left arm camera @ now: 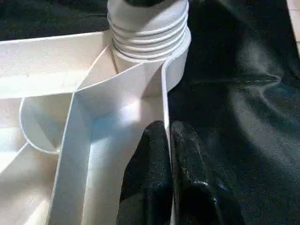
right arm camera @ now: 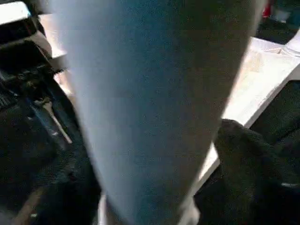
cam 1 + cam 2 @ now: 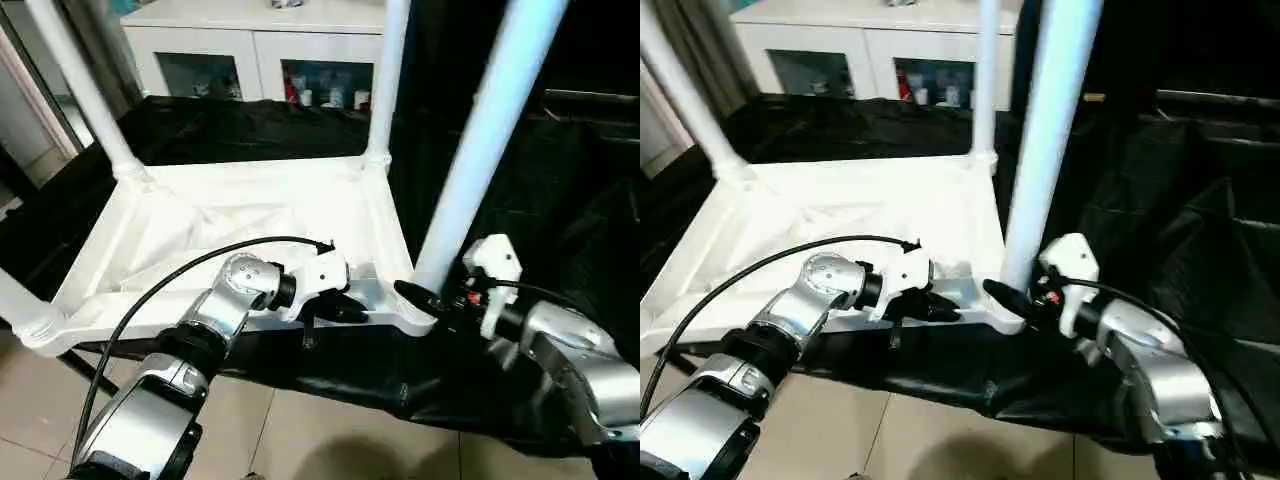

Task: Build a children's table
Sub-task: Rotate leg to tighten

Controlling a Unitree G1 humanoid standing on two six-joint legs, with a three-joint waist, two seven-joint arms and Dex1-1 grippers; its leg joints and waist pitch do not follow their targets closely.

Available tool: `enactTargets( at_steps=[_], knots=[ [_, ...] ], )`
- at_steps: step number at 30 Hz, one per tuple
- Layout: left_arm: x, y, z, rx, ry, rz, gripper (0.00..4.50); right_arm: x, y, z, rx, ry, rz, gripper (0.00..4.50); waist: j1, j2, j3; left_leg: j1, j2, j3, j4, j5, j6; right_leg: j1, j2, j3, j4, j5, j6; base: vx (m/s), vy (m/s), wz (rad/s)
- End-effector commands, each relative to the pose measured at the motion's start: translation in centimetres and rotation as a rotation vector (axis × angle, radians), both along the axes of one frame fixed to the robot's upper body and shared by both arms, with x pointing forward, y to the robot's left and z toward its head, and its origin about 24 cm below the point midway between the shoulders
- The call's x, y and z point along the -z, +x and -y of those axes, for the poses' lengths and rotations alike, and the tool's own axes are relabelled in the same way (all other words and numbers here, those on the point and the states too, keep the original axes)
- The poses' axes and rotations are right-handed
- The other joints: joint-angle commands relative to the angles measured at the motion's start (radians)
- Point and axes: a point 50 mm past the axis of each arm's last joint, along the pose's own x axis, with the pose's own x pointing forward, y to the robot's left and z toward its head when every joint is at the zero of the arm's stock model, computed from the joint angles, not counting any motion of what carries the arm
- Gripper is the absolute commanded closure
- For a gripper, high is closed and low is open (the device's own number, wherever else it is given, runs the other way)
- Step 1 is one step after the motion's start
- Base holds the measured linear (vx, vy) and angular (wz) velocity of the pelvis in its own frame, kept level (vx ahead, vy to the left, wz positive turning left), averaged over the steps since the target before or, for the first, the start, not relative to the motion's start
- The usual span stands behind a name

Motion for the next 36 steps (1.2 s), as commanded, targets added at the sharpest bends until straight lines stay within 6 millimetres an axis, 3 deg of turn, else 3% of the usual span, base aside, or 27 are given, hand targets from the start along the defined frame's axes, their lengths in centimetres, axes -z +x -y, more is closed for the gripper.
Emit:
enactTargets(
  at_steps=[1, 2, 3, 5, 7, 11, 15, 27, 29, 32, 33, 34, 36],
  knots=[
    [0.8, -0.7, -0.7, 0.045, 0.063, -0.031, 4.5, -0.3, 0.1, 0.0, -0.03, -0.015, 0.011, 0.87, 0.003, -0.028, -0.061, 0.001, 0.033, -0.007, -0.07, -0.188, 0.086, 0.052, -0.054, 0.038, -0.076, -0.306, -0.206, 0.0, 0.0, 0.0],
    [0.8, -0.6, -0.7, 0.046, 0.063, -0.031, 4.5, -0.3, 0.2, 0.1, -0.031, -0.016, 0.012, 0.87, 0.004, -0.027, -0.061, 0.001, 0.034, -0.007, -0.07, -0.189, 0.086, 0.052, -0.054, 0.038, -0.076, -0.302, -0.208, 0.0, 0.0, 0.0],
    [0.7, -0.6, -0.9, 0.046, 0.065, -0.029, 4.5, -0.3, 0.1, 0.1, -0.042, -0.012, 0.009, 0.87, 0.003, -0.035, -0.061, 0.001, 0.034, -0.005, -0.07, -0.187, 0.088, 0.052, -0.053, 0.038, -0.076, -0.297, -0.207, 0.0, 0.0, 0.0],
    [0.6, -0.6, -1.0, 0.047, 0.064, -0.03, 4.5, -0.4, 0.0, 0.1, -0.061, -0.01, 0.004, 0.87, 0.004, -0.03, -0.06, 0.0, 0.033, -0.006, -0.07, -0.185, 0.088, 0.051, -0.053, 0.038, -0.075, -0.296, -0.208, 0.0, 0.0, 0.0],
    [0.5, -0.6, -1.3, 0.051, 0.063, -0.034, 4.5, -0.4, -0.1, 0.2, -0.084, -0.014, -0.003, 0.87, 0.004, -0.032, -0.059, 0.0, 0.034, -0.006, -0.07, -0.188, 0.087, 0.052, -0.054, 0.039, -0.075, -0.296, -0.21, 0.0, 0.0, 0.0],
    [0.4, -0.7, -1.5, 0.052, 0.064, -0.036, 4.5, -0.4, -0.2, 0.2, -0.113, -0.018, -0.013, 1.21, 0.004, -0.038, -0.059, 0.0, 0.034, -0.006, -0.069, -0.181, 0.088, 0.054, -0.053, 0.039, -0.073, -0.284, -0.214, 0.0, 0.0, 0.0],
    [0.3, -0.7, -1.9, 0.053, 0.067, -0.04, 4.5, -0.3, -0.4, 0.4, -0.143, -0.034, -0.029, 1.59, 0.004, -0.035, -0.058, 0.0, 0.034, -0.006, -0.069, -0.182, 0.089, 0.052, -0.054, 0.039, -0.073, -0.289, -0.217, 0.0, 0.0, 0.0],
    [0.3, -0.7, -2.5, 0.048, 0.083, -0.057, 4.5, 0.1, -0.3, 0.3, -0.174, -0.043, -0.048, 2.5, 0.003, -0.041, -0.059, 0.0, 0.033, -0.006, -0.068, -0.177, 0.085, 0.054, -0.053, 0.039, -0.071, -0.282, -0.219, 0.0, 0.0, 0.0],
    [0.4, -0.5, -2.5, 0.027, 0.084, -0.055, 4.5, 0.4, -0.4, 0.3, -0.149, -0.035, -0.056, 2.53, 0.003, -0.041, -0.059, 0.0, 0.033, -0.005, -0.068, -0.178, 0.085, 0.053, -0.053, 0.039, -0.071, -0.284, -0.22, 0.0, 0.0, 0.0],
    [0.4, 0.5, -1.8, -0.097, 0.057, -0.026, 4.5, 1.7, 0.2, 0.4, 0.026, -0.04, -0.064, 2.55, 0.0, -0.035, -0.056, 0.002, 0.031, -0.005, -0.07, -0.201, 0.07, 0.049, -0.052, 0.038, -0.077, -0.329, -0.21, 0.0, 0.0, 0.0],
    [0.3, 1.2, -1.2, -0.182, 0.055, 0.005, 4.5, 2.6, 0.7, 0.3, 0.152, -0.044, -0.061, 2.55, -0.005, -0.039, -0.053, 0.006, 0.029, -0.004, -0.072, -0.228, 0.056, 0.045, -0.05, 0.036, -0.084, -0.375, -0.197, 0.0, 0.0, 0.0],
    [0.2, 1.7, -0.7, -0.238, 0.059, 0.031, 4.5, 3.2, 1.0, 0.0, 0.234, -0.042, -0.064, 2.56, -0.007, -0.036, -0.051, 0.012, 0.027, -0.005, -0.073, -0.259, 0.032, 0.037, -0.049, 0.035, -0.09, -0.436, -0.18, 0.0, 0.0, 0.0],
    [0.2, 2.2, -0.4, -0.293, 0.064, 0.05, 4.5, 3.5, 1.1, -0.5, 0.271, -0.037, -0.067, 2.57, -0.012, -0.041, -0.047, 0.015, 0.023, -0.009, -0.076, -0.296, 0.015, 0.036, -0.047, 0.032, -0.099, -0.503, -0.148, 0.0, 0.0, 0.0]
  ],
)
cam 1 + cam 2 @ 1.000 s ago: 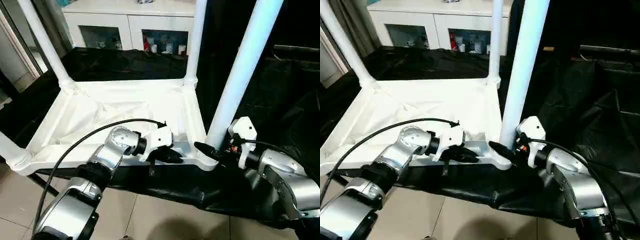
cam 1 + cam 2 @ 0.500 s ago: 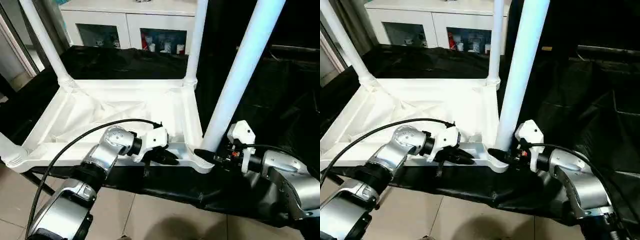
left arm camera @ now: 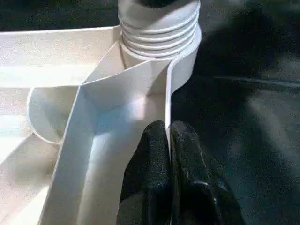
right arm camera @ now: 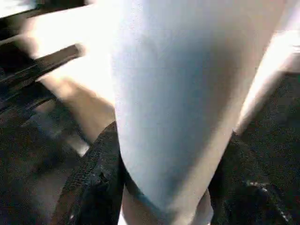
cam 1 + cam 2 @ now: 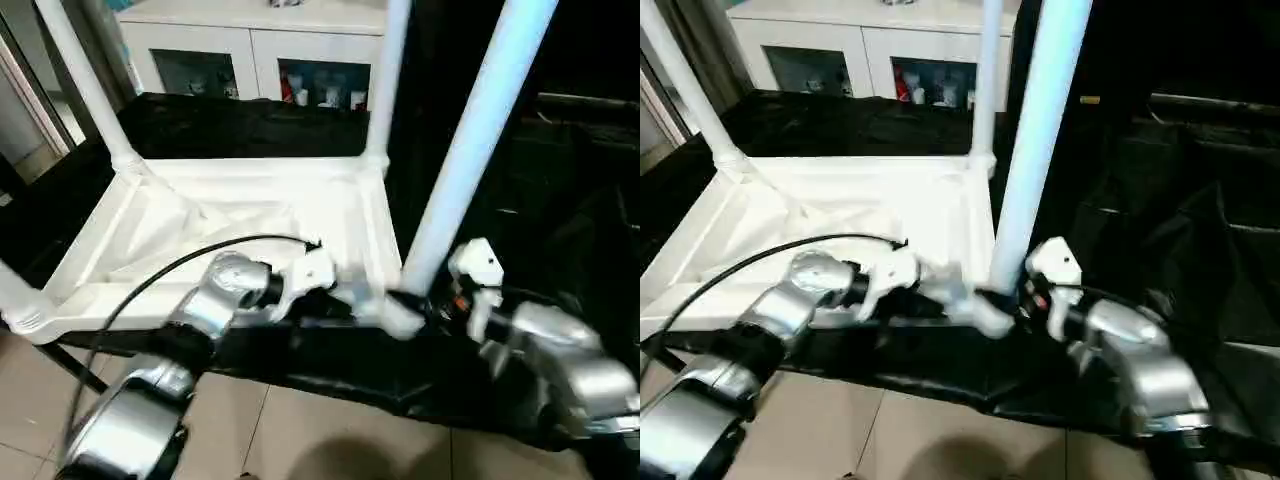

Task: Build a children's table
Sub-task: Rotate leg to tighten

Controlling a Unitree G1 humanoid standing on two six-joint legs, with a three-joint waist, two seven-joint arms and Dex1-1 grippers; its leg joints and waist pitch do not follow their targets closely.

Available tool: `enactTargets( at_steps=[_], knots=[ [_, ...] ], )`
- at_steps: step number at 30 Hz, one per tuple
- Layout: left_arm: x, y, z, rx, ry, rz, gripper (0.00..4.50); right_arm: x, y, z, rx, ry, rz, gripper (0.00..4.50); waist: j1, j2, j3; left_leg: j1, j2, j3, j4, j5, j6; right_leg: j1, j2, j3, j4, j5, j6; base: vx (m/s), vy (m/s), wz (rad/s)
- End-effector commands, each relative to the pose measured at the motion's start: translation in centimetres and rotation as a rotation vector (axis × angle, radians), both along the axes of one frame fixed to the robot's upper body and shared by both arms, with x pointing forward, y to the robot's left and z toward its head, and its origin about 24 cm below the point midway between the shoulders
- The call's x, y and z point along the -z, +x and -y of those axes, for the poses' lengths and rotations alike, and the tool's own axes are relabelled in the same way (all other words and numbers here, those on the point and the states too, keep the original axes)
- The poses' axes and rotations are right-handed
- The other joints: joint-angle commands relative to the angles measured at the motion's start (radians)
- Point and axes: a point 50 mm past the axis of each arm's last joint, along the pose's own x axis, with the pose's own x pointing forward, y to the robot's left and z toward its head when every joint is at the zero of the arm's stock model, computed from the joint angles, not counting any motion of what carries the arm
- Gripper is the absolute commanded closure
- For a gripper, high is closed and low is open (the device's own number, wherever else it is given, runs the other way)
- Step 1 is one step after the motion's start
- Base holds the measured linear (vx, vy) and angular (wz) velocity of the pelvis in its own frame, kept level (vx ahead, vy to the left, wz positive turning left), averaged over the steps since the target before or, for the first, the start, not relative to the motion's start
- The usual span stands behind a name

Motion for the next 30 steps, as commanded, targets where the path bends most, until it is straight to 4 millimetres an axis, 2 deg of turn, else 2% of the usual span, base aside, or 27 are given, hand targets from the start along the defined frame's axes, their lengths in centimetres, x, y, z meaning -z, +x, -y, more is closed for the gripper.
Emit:
enactTargets(
  at_steps=[1, 3, 5, 6, 7, 9, 10, 15, 16, 19, 22, 23, 24, 25, 26, 27, 28, 29, 30],
  knots=[
    [0.5, 0.8, -0.3, -0.137, 0.031, 0.02, 4.5, 2.2, -0.2, 0.4, 0.113, -0.059, -0.084, 2.57, -0.004, -0.019, -0.05, 0.008, 0.024, -0.013, -0.08, -0.312, 0.016, 0.041, -0.05, 0.029, -0.105, -0.535, -0.128, 0.0, 0.0, 0.0],
    [0.5, 1.3, 0.4, -0.217, 0.025, 0.033, 4.5, 2.5, 0.5, -0.8, 0.225, -0.039, -0.091, 2.57, -0.01, -0.013, -0.049, 0.011, 0.023, -0.015, -0.082, -0.34, 0.014, 0.034, -0.049, 0.027, -0.112, -0.557, -0.115, 0.0, 0.0, 0.0],
    [0.5, 1.6, 1.3, -0.277, 0.021, 0.047, 4.5, 2.8, 1.2, -2.1, 0.317, -0.016, -0.108, 2.57, -0.022, -0.01, -0.051, 0.006, 0.022, -0.022, -0.087, -0.355, 0.006, 0.042, -0.049, 0.02, -0.112, -0.547, -0.109, 0.0, 0.0, 0.0],
    [0.5, 1.6, 1.3, -0.279, 0.021, 0.047, 4.5, 2.8, 1.2, -2.2, 0.32, -0.015, -0.109, 2.57, -0.026, -0.01, -0.05, 0.005, 0.021, -0.022, -0.088, -0.358, 0.006, 0.039, -0.048, 0.02, -0.115, -0.549, -0.107, 0.0, 0.0, 0.0],
    [0.6, 1.7, 2.3, -0.306, 0.005, 0.036, 4.5, 3.0, 2.0, -3.8, 0.378, -0.008, -0.12, 2.57, -0.031, -0.009, -0.051, 0.009, 0.02, -0.023, -0.088, -0.38, 0.003, 0.036, -0.05, 0.018, -0.119, -0.558, -0.105, 0.0, 0.0, 0.0],
    [0.6, 1.7, 2.7, -0.313, -0.007, 0.031, 4.5, 2.9, 2.3, -4.6, 0.37, -0.007, -0.113, 2.57, -0.036, -0.012, -0.052, 0.006, 0.018, -0.024, -0.089, -0.383, 0.004, 0.039, -0.05, 0.017, -0.119, -0.552, -0.106, 0.0, 0.0, 0.0],
    [0.7, 1.7, 3.1, -0.317, -0.01, 0.026, 4.5, 2.5, 2.8, -5.5, 0.352, -0.002, -0.089, 2.57, -0.039, -0.01, -0.052, 0.007, 0.017, -0.023, -0.088, -0.382, 0.012, 0.038, -0.049, 0.018, -0.121, -0.539, -0.107, 0.0, 0.0, 0.0],
    [0.9, 1.6, 2.8, -0.299, -0.001, 0.013, 4.5, 1.5, 3.2, -6.2, 0.292, 0.04, -0.036, 2.57, -0.042, -0.011, -0.055, 0.005, 0.021, -0.02, -0.088, -0.366, 0.038, 0.041, -0.05, 0.026, -0.114, -0.461, -0.146, 0.0, 0.0, 0.0],
    [0.9, 1.6, 2.7, -0.286, 0.0, 0.006, 4.5, 1.0, 3.2, -6.1, 0.261, 0.06, -0.017, 2.01, -0.041, -0.011, -0.054, 0.005, 0.022, -0.019, -0.089, -0.359, 0.042, 0.043, -0.051, 0.027, -0.111, -0.443, -0.155, 0.0, 0.0, 0.0],
    [0.9, 1.5, 2.4, -0.258, 0.001, -0.001, 4.5, 0.4, 3.1, -5.8, 0.199, 0.076, -0.003, 1.85, -0.039, -0.014, -0.057, 0.002, 0.024, -0.016, -0.087, -0.337, 0.058, 0.049, -0.051, 0.029, -0.106, -0.405, -0.172, 0.0, 0.0, 0.0],
    [0.8, 1.2, 1.5, -0.17, -0.013, -0.016, 4.5, -0.3, 2.1, -4.8, -0.004, -0.021, 0.013, 1.52, -0.034, -0.018, -0.059, -0.001, 0.025, -0.013, -0.084, -0.288, 0.075, 0.054, -0.051, 0.033, -0.1, -0.35, -0.185, 0.0, 0.0, 0.0],
    [0.9, 1.1, 1.2, -0.158, -0.012, -0.02, 4.5, -0.4, 1.9, -4.6, -0.038, -0.041, 0.015, 1.43, -0.032, -0.019, -0.061, -0.007, 0.025, -0.014, -0.082, -0.259, 0.086, 0.059, -0.051, 0.033, -0.095, -0.321, -0.191, 0.0, 0.0, 0.0],
    [0.9, 1.1, 1.2, -0.158, -0.012, -0.02, 4.5, -0.4, 1.9, -4.6, -0.038, -0.041, 0.015, 1.43, -0.03, -0.019, -0.06, -0.006, 0.027, -0.013, -0.082, -0.255, 0.089, 0.057, -0.052, 0.034, -0.094, -0.318, -0.194, 0.0, 0.0, 0.0],
    [0.9, 0.8, 0.6, -0.091, -0.018, -0.03, 4.5, -0.6, 1.2, -3.6, -0.112, -0.076, 0.007, 1.33, -0.031, -0.019, -0.062, -0.007, 0.025, -0.011, -0.077, -0.243, 0.094, 0.055, -0.054, 0.035, -0.094, -0.313, -0.206, 0.0, 0.0, 0.0],
    [0.9, 0.6, 0.2, -0.059, -0.018, -0.045, 4.5, -0.8, 0.8, -3.0, -0.153, -0.09, 0.002, 1.33, -0.028, -0.019, -0.064, -0.009, 0.026, -0.012, -0.076, -0.226, 0.098, 0.06, -0.055, 0.034, -0.091, -0.299, -0.208, 0.0, 0.0, 0.0],
    [0.9, 0.6, 0.2, -0.059, -0.018, -0.045, 4.5, -0.8, 0.8, -3.0, -0.153, -0.09, 0.002, 1.33, -0.023, -0.02, -0.066, -0.009, 0.027, -0.008, -0.072, -0.197, 0.111, 0.06, -0.054, 0.036, -0.085, -0.253, -0.218, 0.0, 0.0, 0.0],
    [0.9, 0.1, -0.2, 0.02, -0.037, -0.066, 4.5, -0.9, 0.3, -2.2, -0.19, -0.097, -0.011, 1.33, -0.021, -0.017, -0.067, -0.01, 0.029, -0.01, -0.073, -0.165, 0.123, 0.063, -0.057, 0.036, -0.08, -0.21, -0.238, 0.0, 0.0, 0.0],
    [0.8, -0.4, -0.7, 0.079, -0.044, -0.094, 4.5, -1.1, -0.1, -1.5, -0.227, -0.104, -0.022, 1.33, -0.019, -0.018, -0.069, -0.016, 0.031, -0.011, -0.071, -0.141, 0.129, 0.069, -0.055, 0.035, -0.072, -0.165, -0.25, 0.0, 0.0, 0.0],
    [0.7, -0.8, -1.1, 0.134, -0.045, -0.107, 4.5, -1.2, -0.4, -1.0, -0.248, -0.106, -0.032, 1.33, -0.017, -0.017, -0.07, -0.014, 0.032, -0.009, -0.069, -0.137, 0.136, 0.066, -0.053, 0.036, -0.07, -0.142, -0.257, 0.0, 0.0, 0.0]
  ],
)
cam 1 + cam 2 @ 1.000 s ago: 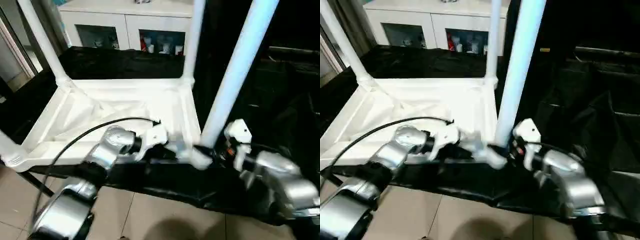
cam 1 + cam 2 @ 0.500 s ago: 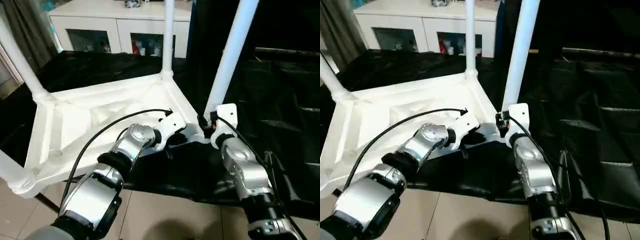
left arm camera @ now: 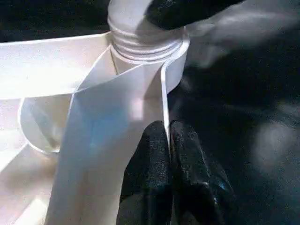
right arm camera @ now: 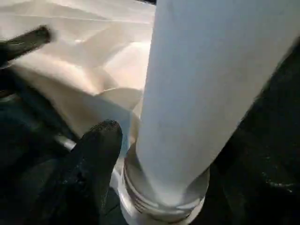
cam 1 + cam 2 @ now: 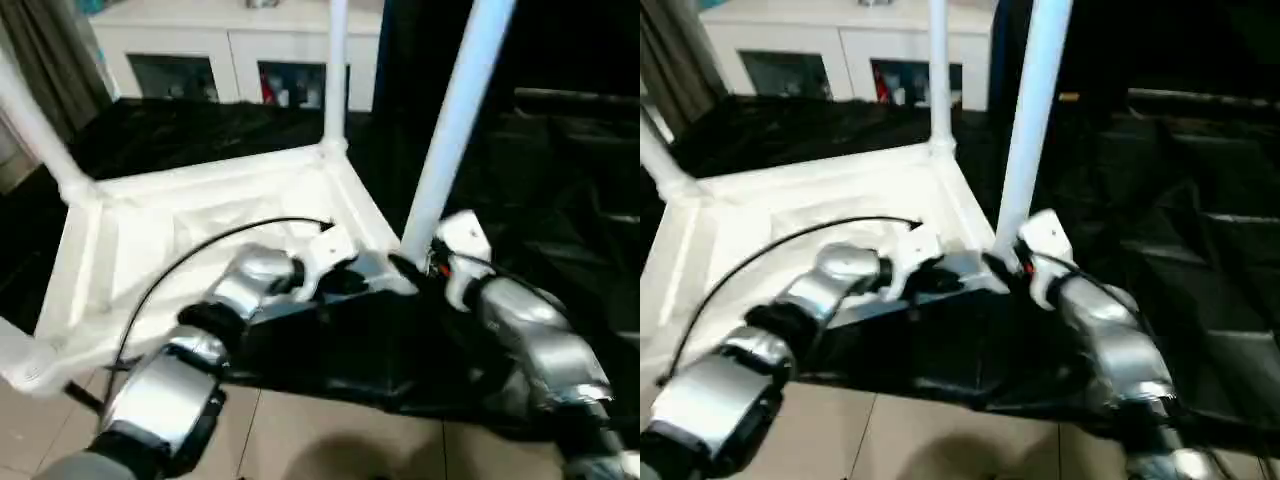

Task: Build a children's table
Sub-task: Rotate leg to tighten

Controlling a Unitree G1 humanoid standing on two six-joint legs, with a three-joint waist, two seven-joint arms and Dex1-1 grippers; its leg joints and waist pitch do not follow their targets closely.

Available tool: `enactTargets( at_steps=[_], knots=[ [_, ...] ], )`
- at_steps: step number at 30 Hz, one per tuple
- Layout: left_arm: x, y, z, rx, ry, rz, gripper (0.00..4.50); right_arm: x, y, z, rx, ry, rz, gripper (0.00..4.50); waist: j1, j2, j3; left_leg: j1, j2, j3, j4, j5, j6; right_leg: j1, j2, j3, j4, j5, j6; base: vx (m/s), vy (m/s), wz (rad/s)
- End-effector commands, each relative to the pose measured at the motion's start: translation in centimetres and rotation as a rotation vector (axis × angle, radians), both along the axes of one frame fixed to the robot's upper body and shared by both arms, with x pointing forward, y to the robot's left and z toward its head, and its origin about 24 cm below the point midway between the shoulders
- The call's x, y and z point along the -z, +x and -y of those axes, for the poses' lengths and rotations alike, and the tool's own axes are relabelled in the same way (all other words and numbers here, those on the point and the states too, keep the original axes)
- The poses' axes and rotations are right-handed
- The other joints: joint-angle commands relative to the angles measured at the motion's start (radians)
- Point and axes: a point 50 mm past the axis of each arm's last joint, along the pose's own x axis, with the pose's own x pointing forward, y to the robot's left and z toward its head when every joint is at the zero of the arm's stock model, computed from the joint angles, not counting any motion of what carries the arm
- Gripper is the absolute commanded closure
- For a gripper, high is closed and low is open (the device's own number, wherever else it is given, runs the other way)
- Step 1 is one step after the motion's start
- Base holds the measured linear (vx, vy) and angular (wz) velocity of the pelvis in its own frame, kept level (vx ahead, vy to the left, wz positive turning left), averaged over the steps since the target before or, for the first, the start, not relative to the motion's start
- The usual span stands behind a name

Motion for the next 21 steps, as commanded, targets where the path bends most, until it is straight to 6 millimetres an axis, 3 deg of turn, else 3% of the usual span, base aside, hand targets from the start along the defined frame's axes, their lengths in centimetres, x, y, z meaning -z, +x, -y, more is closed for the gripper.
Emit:
enactTargets(
  at_steps=[1, 4, 5, 7, 13, 21],
  knots=[
    [0.3, -1.3, -0.7, 0.173, 0.021, -0.053, 4.5, -0.3, -1.2, -0.7, -0.153, 0.038, -0.062, 1.33, 0.017, -0.013, -0.068, -0.003, 0.034, -0.004, -0.058, -0.137, 0.138, 0.065, -0.056, 0.039, -0.05, -0.104, -0.279, 0.0, 0.0, 0.0],
    [0.1, -1.6, -1.1, 0.209, 0.012, -0.063, 4.5, -0.4, -1.6, -0.4, -0.181, 0.036, -0.083, 1.33, 0.03, -0.009, -0.067, 0.001, 0.041, -0.001, -0.058, -0.127, 0.136, 0.06, -0.054, 0.038, -0.043, -0.065, -0.302, 0.0, 0.0, 0.0],
    [0.0, -1.7, -1.4, 0.211, 0.008, -0.075, 4.5, -0.4, -1.8, -0.2, -0.203, 0.033, -0.098, 1.33, 0.037, -0.009, -0.066, 0.009, 0.041, 0.001, -0.057, -0.15, 0.126, 0.055, -0.053, 0.038, -0.046, -0.087, -0.304, 0.0, 0.0, 0.0],
    [-0.1, -1.8, -1.6, 0.225, -0.01, -0.094, 4.5, -0.4, -1.9, -0.2, -0.23, 0.034, -0.113, 1.33, 0.046, -0.01, -0.063, 0.012, 0.043, 0.004, -0.061, -0.185, 0.105, 0.054, -0.055, 0.04, -0.049, -0.131, -0.297, 0.0, 0.0, 0.0],
    [-0.2, -1.9, -1.6, 0.232, -0.021, -0.095, 4.5, -0.4, -2.1, -0.4, -0.269, 0.052, -0.132, 1.94, 0.045, -0.016, -0.062, 0.007, 0.038, 0.002, -0.065, -0.198, 0.068, 0.057, -0.059, 0.041, -0.056, -0.218, -0.249, 0.0, 0.0, 0.0],
    [-0.2, -2.3, -1.5, 0.244, -0.033, -0.117, 4.5, -0.2, -2.2, -0.4, -0.294, 0.044, -0.155, 2.4, 0.045, -0.015, -0.064, 0.004, 0.036, 0.003, -0.061, -0.159, 0.083, 0.057, -0.058, 0.04, -0.052, -0.176, -0.255, 0.0, 0.0, 0.0]
  ],
)
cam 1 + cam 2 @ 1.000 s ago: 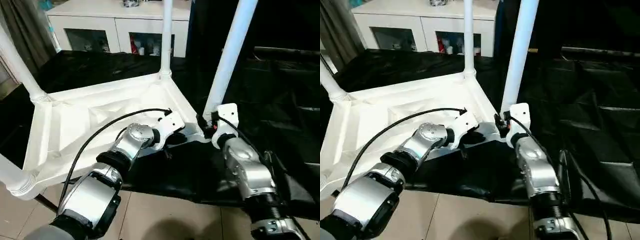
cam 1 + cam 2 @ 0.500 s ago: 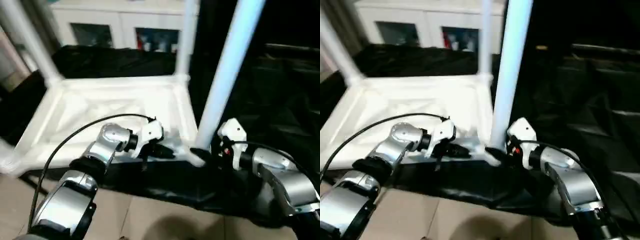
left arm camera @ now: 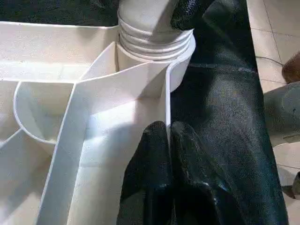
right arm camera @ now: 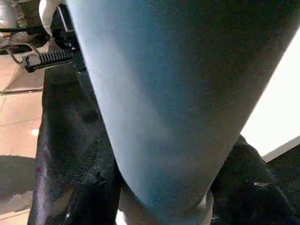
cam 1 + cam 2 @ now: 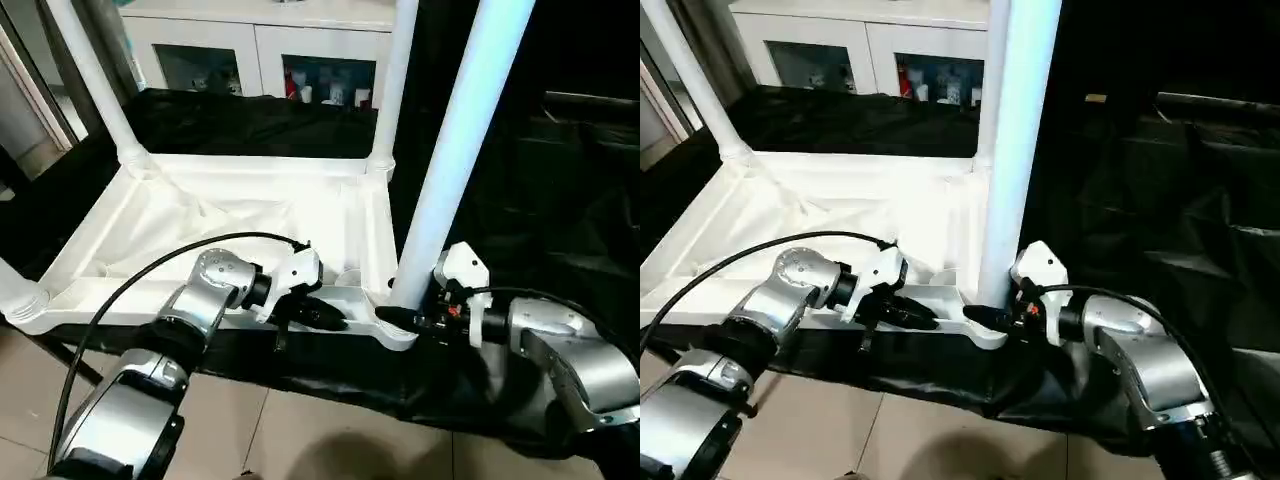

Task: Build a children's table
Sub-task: Rotate leg to tighten

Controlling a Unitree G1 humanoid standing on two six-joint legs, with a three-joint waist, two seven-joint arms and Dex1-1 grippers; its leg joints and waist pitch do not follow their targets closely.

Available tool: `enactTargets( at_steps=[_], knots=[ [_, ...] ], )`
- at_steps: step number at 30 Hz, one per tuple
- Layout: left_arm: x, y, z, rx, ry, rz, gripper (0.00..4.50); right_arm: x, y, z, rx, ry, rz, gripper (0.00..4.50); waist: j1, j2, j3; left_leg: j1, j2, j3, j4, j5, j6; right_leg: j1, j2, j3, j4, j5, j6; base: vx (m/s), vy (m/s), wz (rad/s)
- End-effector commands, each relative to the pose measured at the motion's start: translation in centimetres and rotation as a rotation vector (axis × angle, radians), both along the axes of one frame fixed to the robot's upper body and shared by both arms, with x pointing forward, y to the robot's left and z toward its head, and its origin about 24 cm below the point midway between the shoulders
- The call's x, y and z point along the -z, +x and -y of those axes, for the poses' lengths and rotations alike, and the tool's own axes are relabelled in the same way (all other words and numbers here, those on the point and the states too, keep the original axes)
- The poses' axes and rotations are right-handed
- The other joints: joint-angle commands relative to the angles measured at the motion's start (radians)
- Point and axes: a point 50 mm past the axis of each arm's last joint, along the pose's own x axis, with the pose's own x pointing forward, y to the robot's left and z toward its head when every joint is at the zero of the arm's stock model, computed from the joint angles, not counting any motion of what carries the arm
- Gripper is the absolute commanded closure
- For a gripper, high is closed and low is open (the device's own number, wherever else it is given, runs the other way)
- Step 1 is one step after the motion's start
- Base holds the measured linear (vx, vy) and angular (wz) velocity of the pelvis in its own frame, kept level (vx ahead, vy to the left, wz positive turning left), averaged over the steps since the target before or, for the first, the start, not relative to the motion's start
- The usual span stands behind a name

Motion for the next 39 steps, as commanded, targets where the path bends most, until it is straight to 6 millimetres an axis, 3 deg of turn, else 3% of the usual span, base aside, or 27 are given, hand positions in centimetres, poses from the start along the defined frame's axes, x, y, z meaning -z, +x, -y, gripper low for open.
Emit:
enactTargets(
  at_steps=[1, 2, 4, 6, 8, 11, 12, 13, 14, 15, 16, 18, 24, 25, 29, 31, 32, 35, 39],
  knots=[
    [0.1, -0.5, 0.4, 0.046, -0.025, -0.024, 4.5, 0.0, 0.1, 0.0, 0.002, -0.008, -0.01, 2.42, 0.003, -0.015, -0.065, 0.005, 0.036, -0.006, -0.065, -0.157, 0.086, 0.059, -0.054, 0.039, -0.053, -0.183, -0.25, 0.0, 0.0, 0.0],
    [0.1, -0.3, 0.5, 0.024, -0.018, -0.014, 4.5, 0.1, 0.3, -0.1, 0.031, 0.002, -0.006, 2.42, 0.003, -0.012, -0.065, 0.005, 0.036, -0.006, -0.065, -0.157, 0.085, 0.058, -0.053, 0.039, -0.053, -0.186, -0.249, 0.0, 0.0, 0.0],
    [0.2, 0.2, 0.7, -0.052, 0.0, 0.021, 4.5, 0.5, 0.9, -0.1, 0.136, 0.018, 0.0, 2.44, 0.001, -0.016, -0.065, 0.005, 0.035, -0.006, -0.065, -0.164, 0.08, 0.058, -0.053, 0.038, -0.055, -0.196, -0.245, 0.0, 0.0, 0.0],
    [0.3, 1.0, 1.3, -0.142, 0.014, 0.063, 4.5, 1.2, 1.6, -0.1, 0.269, 0.023, 0.009, 2.44, -0.006, -0.015, -0.061, 0.004, 0.031, -0.007, -0.068, -0.192, 0.06, 0.053, -0.051, 0.037, -0.062, -0.253, -0.231, 0.0, 0.0, 0.0],
    [0.3, 1.6, 2.0, -0.219, 0.024, 0.091, 4.5, 1.9, 2.1, -0.5, 0.388, 0.03, 0.014, 2.45, -0.01, -0.015, -0.061, 0.009, 0.027, -0.009, -0.07, -0.219, 0.032, 0.053, -0.053, 0.036, -0.073, -0.351, -0.192, 0.0, 0.0, 0.0],
    [0.2, 2.2, 2.9, -0.279, 0.036, 0.108, 4.5, 2.5, 2.6, -1.1, 0.505, 0.047, 0.006, 2.46, -0.016, -0.016, -0.06, 0.01, 0.026, -0.011, -0.074, -0.229, 0.017, 0.052, -0.05, 0.036, -0.075, -0.347, -0.182, 0.0, 0.0, 0.0],
    [0.1, 2.5, 3.4, -0.322, 0.038, 0.113, 4.5, 2.8, 2.9, -1.3, 0.581, 0.051, 0.002, 2.46, -0.019, -0.012, -0.06, 0.008, 0.026, -0.013, -0.075, -0.233, 0.019, 0.055, -0.05, 0.036, -0.074, -0.34, -0.18, 0.0, 0.0, 0.0],
    [-0.1, 2.8, 4.1, -0.367, 0.036, 0.123, 4.5, 3.1, 3.3, -1.7, 0.658, 0.052, 0.001, 2.46, -0.024, -0.013, -0.059, 0.012, 0.026, -0.01, -0.074, -0.244, 0.016, 0.047, -0.049, 0.038, -0.077, -0.338, -0.185, 0.0, 0.0, 0.0],
    [-0.1, 3.1, 4.7, -0.41, 0.037, 0.131, 4.5, 3.3, 3.6, -2.0, 0.73, 0.05, -0.003, 2.47, -0.028, -0.008, -0.06, 0.011, 0.023, -0.012, -0.075, -0.254, 0.006, 0.049, -0.048, 0.037, -0.077, -0.338, -0.185, 0.0, 0.0, 0.0],
    [-0.2, 3.4, 5.5, -0.464, 0.037, 0.145, 4.5, 3.6, 4.0, -2.8, 0.799, 0.056, -0.012, 2.47, -0.03, -0.01, -0.061, 0.012, 0.022, -0.013, -0.075, -0.258, 0.003, 0.05, -0.047, 0.035, -0.078, -0.344, -0.182, 0.0, 0.0, 0.0],
    [-0.2, 3.4, 5.8, -0.479, 0.036, 0.149, 4.5, 3.6, 4.1, -3.2, 0.806, 0.063, -0.018, 2.47, -0.03, -0.009, -0.06, 0.015, 0.021, -0.012, -0.073, -0.264, -0.001, 0.046, -0.049, 0.036, -0.08, -0.358, -0.179, 0.0, 0.0, 0.0],
    [-0.3, 3.5, 6.1, -0.492, 0.033, 0.154, 4.5, 3.7, 4.2, -3.5, 0.816, 0.061, -0.017, 2.47, -0.033, -0.006, -0.061, 0.011, 0.02, -0.013, -0.074, -0.259, 0.009, 0.052, -0.047, 0.036, -0.083, -0.341, -0.174, 0.0, 0.0, 0.0],
    [-0.3, 3.4, 6.5, -0.472, 0.035, 0.149, 4.5, 2.7, 4.9, -4.3, 0.753, 0.07, 0.057, 2.47, -0.031, -0.006, -0.063, 0.008, 0.021, -0.012, -0.073, -0.241, 0.037, 0.057, -0.048, 0.035, -0.076, -0.277, -0.194, 0.0, 0.0, 0.0],
    [-0.1, 3.3, 6.1, -0.448, 0.043, 0.141, 4.5, 1.9, 4.9, -4.0, 0.701, 0.116, 0.079, 1.92, -0.031, -0.004, -0.064, 0.009, 0.022, -0.012, -0.072, -0.245, 0.043, 0.058, -0.047, 0.035, -0.076, -0.265, -0.199, 0.0, 0.0, 0.0],
    [0.1, 3.1, 5.5, -0.402, 0.043, 0.112, 4.5, 1.0, 4.7, -3.4, 0.611, 0.144, 0.096, 1.78, -0.03, -0.007, -0.066, 0.004, 0.023, -0.013, -0.07, -0.22, 0.065, 0.065, -0.048, 0.035, -0.069, -0.219, -0.212, 0.0, 0.0, 0.0],
    [0.2, 2.8, 5.1, -0.35, 0.033, 0.092, 4.5, 0.6, 4.3, -3.0, 0.519, 0.136, 0.094, 1.59, -0.03, -0.009, -0.066, 0.003, 0.022, -0.012, -0.068, -0.197, 0.078, 0.068, -0.048, 0.034, -0.067, -0.194, -0.224, 0.0, 0.0, 0.0],
    [0.4, 2.3, 4.4, -0.283, 0.027, 0.063, 4.5, 0.2, 3.4, -2.2, 0.395, 0.099, 0.095, 1.37, -0.029, -0.01, -0.067, 0.003, 0.023, -0.011, -0.066, -0.182, 0.086, 0.068, -0.049, 0.037, -0.065, -0.176, -0.235, 0.0, 0.0, 0.0],
    [0.7, 1.9, 3.3, -0.226, 0.041, 0.043, 4.5, -0.1, 2.1, -1.4, 0.253, 0.051, 0.105, 1.33, -0.022, -0.007, -0.066, 0.003, 0.028, -0.011, -0.064, -0.169, 0.111, 0.071, -0.051, 0.038, -0.059, -0.136, -0.25, 0.0, 0.0, 0.0],
    [0.8, 1.3, 2.4, -0.15, 0.014, 0.02, 4.5, -0.3, 1.0, -0.3, 0.157, 0.052, 0.08, 1.33, -0.019, -0.012, -0.061, 0.006, 0.031, -0.008, -0.066, -0.213, 0.104, 0.065, -0.051, 0.036, -0.068, -0.223, -0.254, 0.0, 0.0, 0.0]
  ],
)
